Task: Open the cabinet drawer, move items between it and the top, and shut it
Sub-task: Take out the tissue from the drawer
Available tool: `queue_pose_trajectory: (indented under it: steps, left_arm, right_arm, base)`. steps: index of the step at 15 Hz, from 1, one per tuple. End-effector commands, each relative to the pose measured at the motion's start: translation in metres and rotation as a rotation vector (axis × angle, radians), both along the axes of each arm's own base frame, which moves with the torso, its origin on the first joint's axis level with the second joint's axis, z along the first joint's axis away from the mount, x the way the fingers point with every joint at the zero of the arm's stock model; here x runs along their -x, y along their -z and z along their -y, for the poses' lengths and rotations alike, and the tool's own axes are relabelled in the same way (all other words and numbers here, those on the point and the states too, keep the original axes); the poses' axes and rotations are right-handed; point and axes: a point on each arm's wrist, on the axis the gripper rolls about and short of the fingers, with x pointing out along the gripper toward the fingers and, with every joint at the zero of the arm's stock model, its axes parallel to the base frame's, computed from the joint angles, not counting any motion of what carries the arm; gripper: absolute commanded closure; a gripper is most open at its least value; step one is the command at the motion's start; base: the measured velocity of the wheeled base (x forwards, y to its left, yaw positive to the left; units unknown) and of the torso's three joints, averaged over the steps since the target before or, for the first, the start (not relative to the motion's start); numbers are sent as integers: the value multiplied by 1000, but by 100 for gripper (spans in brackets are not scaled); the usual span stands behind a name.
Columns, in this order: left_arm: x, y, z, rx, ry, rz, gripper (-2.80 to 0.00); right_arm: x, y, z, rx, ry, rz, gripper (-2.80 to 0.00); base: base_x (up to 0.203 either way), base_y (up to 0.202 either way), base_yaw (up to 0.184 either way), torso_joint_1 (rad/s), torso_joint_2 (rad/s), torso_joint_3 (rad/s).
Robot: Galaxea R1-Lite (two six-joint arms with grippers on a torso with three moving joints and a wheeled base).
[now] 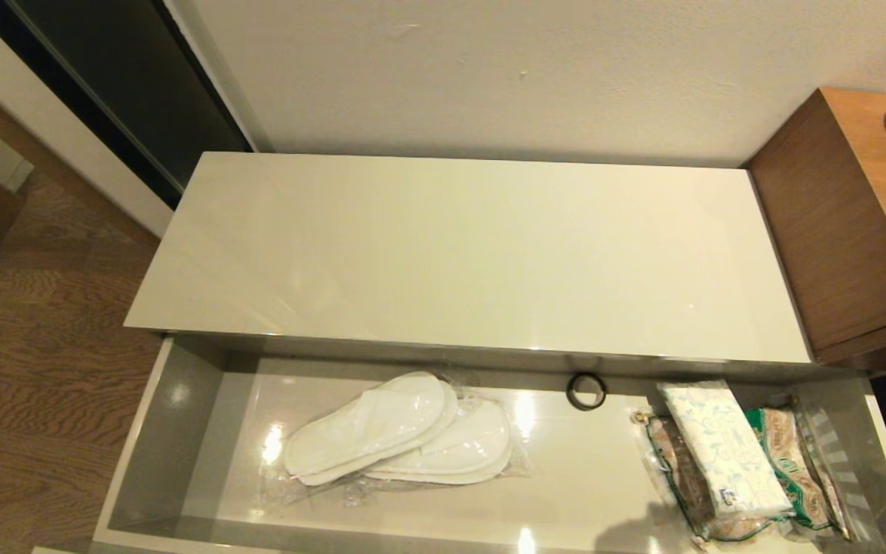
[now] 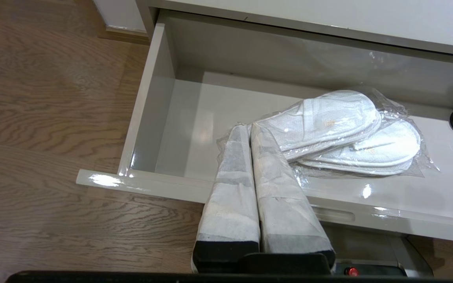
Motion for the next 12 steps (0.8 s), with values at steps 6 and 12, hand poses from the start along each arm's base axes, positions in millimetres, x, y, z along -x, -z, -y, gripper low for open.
queue_pose_trajectory:
  steps: [6, 12]
  left_arm:
    - [0, 0, 0, 2, -1, -1, 0]
    - [0, 0, 0, 1, -1, -1, 0]
  right_arm:
    - [-10, 3, -3, -19, 10, -44, 0]
    - [24, 0, 6, -40, -22, 6, 0]
  base:
    - [0, 0, 0, 0, 0, 0]
    - [0, 0, 0, 0, 0, 0]
